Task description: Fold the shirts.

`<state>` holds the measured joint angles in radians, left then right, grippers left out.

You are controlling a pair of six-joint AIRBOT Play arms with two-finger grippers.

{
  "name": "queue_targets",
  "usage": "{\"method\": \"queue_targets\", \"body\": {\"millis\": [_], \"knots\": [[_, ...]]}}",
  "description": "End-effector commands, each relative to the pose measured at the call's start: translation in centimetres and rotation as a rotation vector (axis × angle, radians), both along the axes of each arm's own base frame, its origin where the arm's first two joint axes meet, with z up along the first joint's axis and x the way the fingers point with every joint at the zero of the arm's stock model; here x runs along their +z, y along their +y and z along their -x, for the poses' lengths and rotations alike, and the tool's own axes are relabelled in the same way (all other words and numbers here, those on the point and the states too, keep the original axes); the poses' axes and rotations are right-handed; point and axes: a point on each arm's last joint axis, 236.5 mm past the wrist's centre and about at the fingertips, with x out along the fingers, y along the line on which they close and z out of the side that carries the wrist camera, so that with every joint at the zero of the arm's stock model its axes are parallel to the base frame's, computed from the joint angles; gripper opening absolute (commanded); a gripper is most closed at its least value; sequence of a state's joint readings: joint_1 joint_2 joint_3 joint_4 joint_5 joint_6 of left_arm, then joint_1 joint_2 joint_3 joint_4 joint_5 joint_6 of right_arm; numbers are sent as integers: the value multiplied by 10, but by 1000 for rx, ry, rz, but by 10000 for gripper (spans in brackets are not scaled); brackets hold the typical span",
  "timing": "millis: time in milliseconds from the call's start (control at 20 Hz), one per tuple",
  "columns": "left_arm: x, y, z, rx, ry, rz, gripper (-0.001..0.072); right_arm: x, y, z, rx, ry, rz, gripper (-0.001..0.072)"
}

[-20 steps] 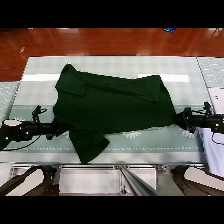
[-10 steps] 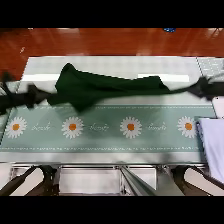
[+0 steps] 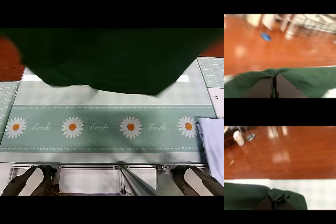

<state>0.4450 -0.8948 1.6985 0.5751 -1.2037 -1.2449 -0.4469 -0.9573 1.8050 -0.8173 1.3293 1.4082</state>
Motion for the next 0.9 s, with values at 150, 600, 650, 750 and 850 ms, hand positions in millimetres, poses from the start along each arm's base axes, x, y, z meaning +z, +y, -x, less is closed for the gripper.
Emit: {"method": "queue_targets", "body": {"millis": [150,600,650,750,850], "knots": [[70,38,121,457,-211,-283,20,35,4,114,-187,-83,240,17],[1,41,167,377,27,-316,20,6,17,159,-206,-10,239,17],[-17,41,157,369,85,-327,20,-8,15,151,-197,32,223,17],[-61,42,126,353,220,-323,20,-38,10,128,-166,104,176,17],[-116,40,84,330,360,-308,20,-81,7,102,-112,207,126,17]]}}
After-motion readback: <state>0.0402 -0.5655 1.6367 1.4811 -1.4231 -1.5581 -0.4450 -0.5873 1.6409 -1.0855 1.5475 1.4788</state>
